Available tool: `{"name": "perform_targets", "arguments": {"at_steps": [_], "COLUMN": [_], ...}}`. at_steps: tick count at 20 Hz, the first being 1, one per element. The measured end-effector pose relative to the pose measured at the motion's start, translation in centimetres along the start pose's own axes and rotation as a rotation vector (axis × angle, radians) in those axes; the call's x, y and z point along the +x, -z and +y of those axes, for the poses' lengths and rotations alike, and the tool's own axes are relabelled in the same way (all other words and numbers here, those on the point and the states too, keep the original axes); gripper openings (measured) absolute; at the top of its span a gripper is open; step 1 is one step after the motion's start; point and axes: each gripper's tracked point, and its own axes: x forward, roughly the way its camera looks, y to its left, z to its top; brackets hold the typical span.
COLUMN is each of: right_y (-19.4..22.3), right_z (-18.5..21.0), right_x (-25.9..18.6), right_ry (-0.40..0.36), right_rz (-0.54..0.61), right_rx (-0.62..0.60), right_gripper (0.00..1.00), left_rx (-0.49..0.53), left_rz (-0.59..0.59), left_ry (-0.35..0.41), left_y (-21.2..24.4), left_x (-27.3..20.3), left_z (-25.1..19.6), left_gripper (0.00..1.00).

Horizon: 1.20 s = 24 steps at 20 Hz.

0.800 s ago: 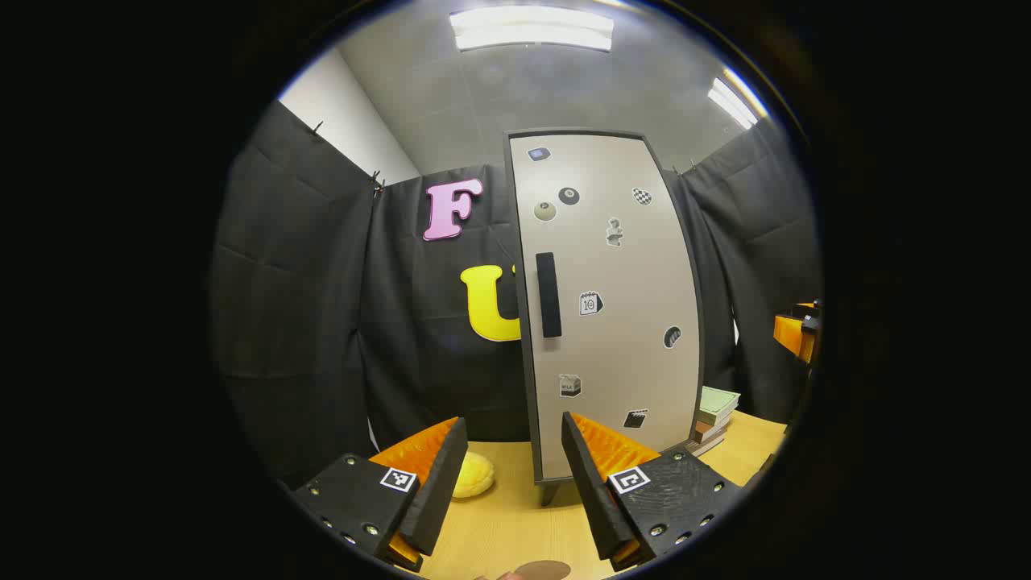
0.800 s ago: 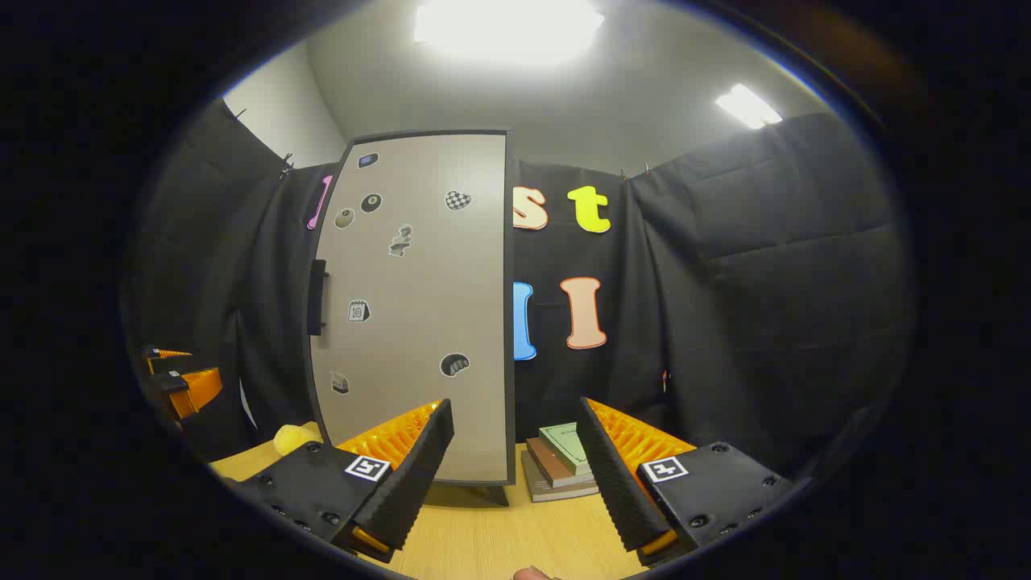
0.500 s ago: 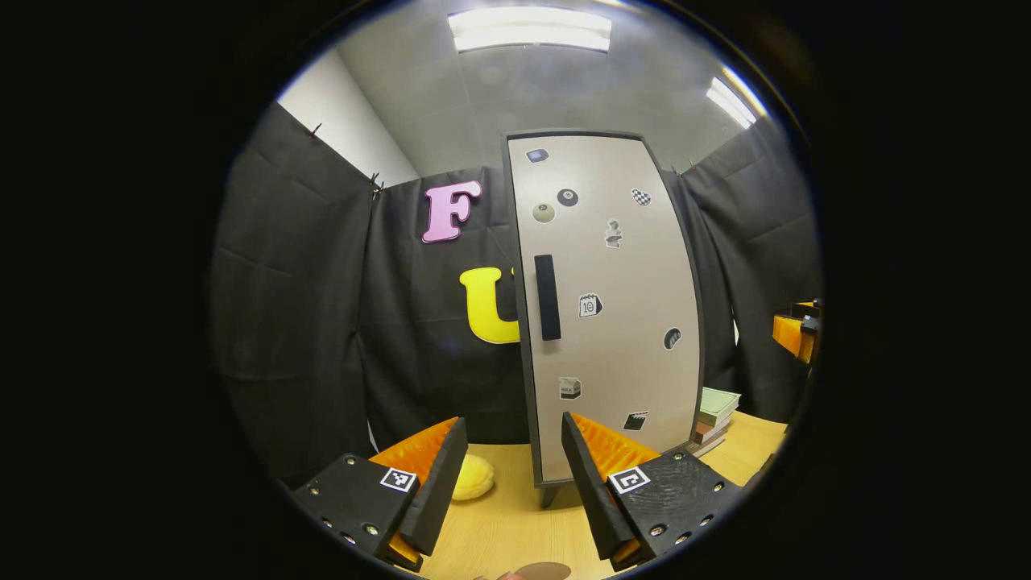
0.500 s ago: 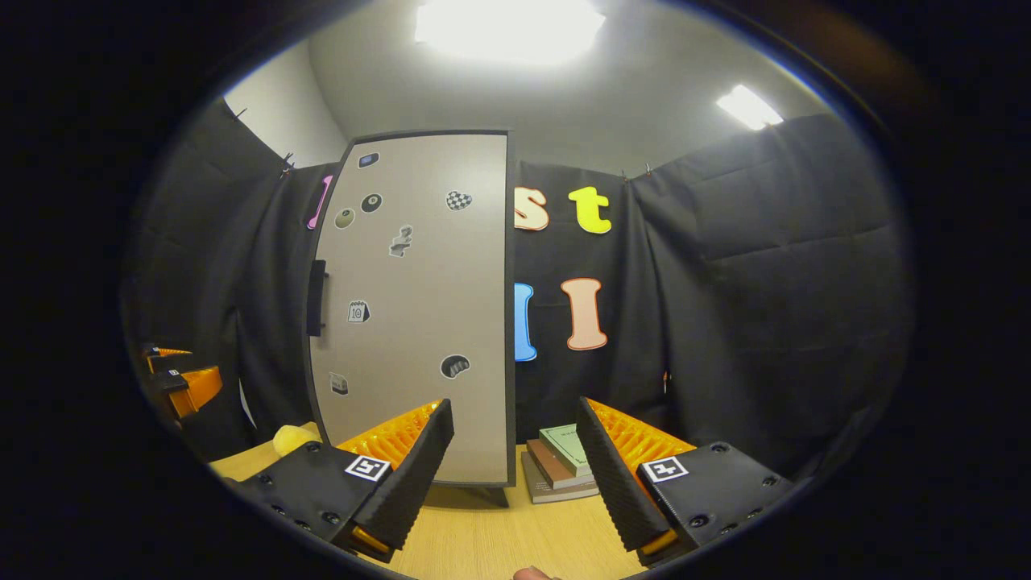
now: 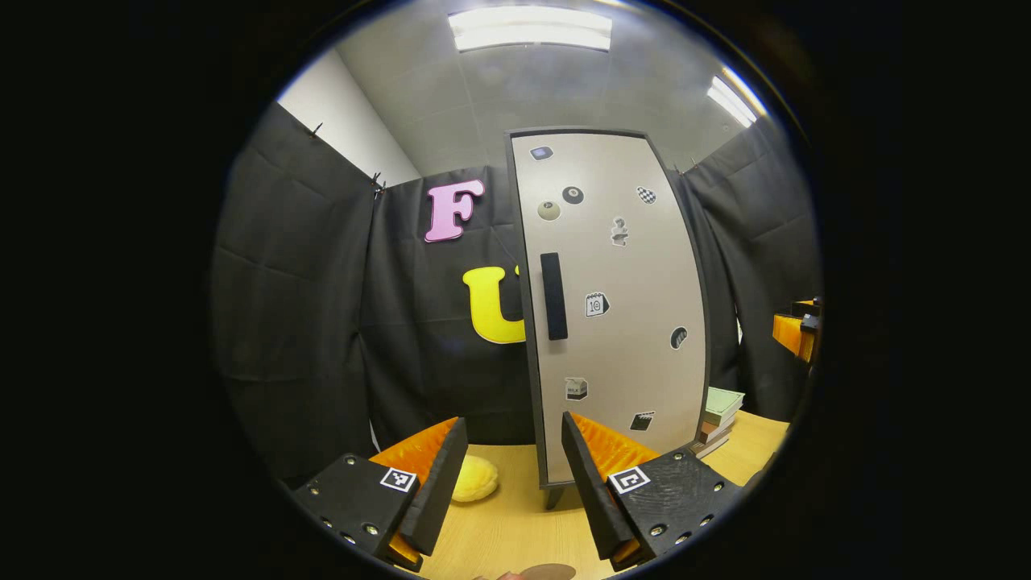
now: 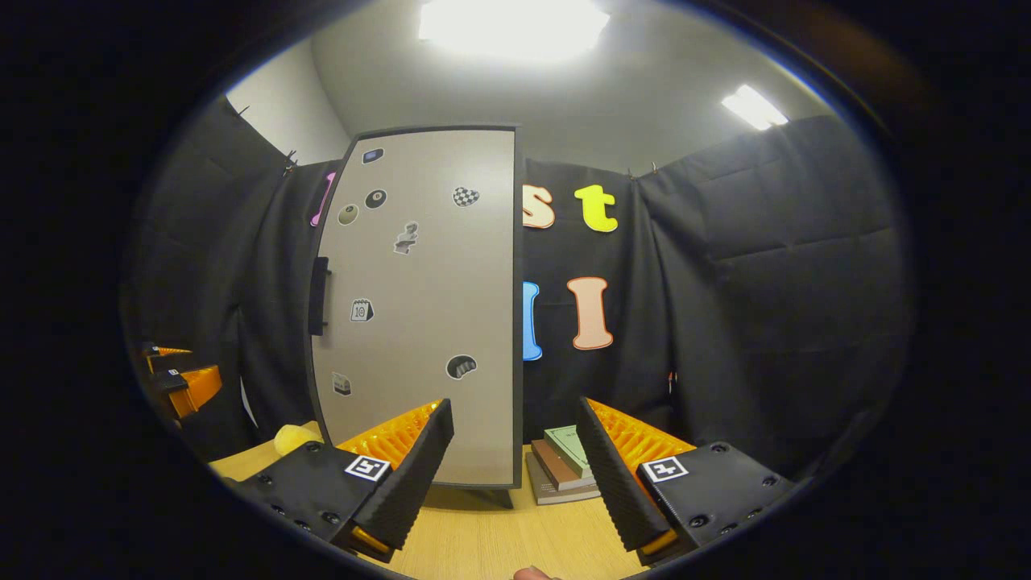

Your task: Open the cabinet door with the right hand, grasp the bottle in the cabinet with the left hand and place it on the coaster, then close the cabinet door with the right hand.

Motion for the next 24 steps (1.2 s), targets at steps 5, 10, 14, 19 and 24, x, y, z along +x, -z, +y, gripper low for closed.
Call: {"name": "perform_targets", "arguments": {"at_steps": [5, 10, 14, 19, 24], "right_y": [-1.3, -3.6, -5.6, -7.9, -9.5], "right_z": [1.4, 4.5, 8.0, 12.4, 17.8], "right_x": [1.4, 3.5, 5.6, 8.0, 9.6], "right_ry": [-0.031, -0.097, -0.172, -0.225, -0.298], "right_rz": [-0.007, -0.020, -0.030, -0.055, -0.062], "right_rx": [-0.002, -0.001, 0.018, 0.021, 0.021], "right_gripper": [0.97, 0.98, 0.98, 0.98, 0.97], "left_rx": [0.012, 0.018, 0.038, 0.097, 0.085], "left_rz": [-0.003, -0.002, 0.002, -0.001, 0.033], "left_ry": [-0.024, -0.077, -0.124, -0.180, -0.236], "left_y": [0.1, 0.5, 0.8, 0.9, 2.3], "left_x": [-0.4, -1.4, -2.5, -4.2, -5.6], "left_z": [1.4, 4.4, 6.8, 9.9, 13.7], "left_gripper": [0.68, 0.68, 0.68, 0.68, 0.68]}}
